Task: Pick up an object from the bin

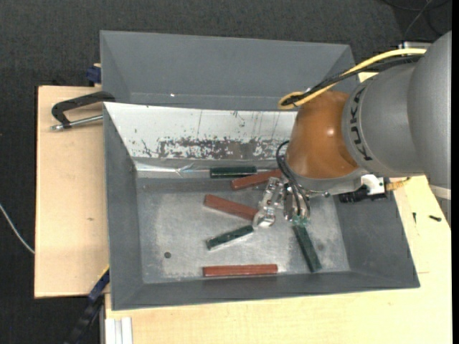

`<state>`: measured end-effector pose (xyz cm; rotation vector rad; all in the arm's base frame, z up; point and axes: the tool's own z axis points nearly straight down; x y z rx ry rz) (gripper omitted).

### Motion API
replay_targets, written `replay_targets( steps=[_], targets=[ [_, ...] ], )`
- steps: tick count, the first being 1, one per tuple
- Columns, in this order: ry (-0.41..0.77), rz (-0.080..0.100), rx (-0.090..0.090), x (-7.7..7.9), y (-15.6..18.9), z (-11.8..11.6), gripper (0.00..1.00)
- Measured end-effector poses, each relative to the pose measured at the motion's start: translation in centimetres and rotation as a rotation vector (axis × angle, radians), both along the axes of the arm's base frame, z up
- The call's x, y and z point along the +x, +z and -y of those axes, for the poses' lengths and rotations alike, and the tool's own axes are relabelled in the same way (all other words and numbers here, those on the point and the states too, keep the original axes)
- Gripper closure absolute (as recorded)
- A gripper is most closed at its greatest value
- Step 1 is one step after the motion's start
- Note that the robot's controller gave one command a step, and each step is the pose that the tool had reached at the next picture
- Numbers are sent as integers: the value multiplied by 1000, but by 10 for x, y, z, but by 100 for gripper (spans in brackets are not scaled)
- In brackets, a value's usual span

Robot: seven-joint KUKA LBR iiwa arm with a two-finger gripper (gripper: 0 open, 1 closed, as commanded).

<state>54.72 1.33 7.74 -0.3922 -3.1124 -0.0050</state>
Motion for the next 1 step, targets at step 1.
replay_targets(
  steps=[1],
  targets=[
    [53, 10, -3, 23, 142, -10, 100]
  ],
)
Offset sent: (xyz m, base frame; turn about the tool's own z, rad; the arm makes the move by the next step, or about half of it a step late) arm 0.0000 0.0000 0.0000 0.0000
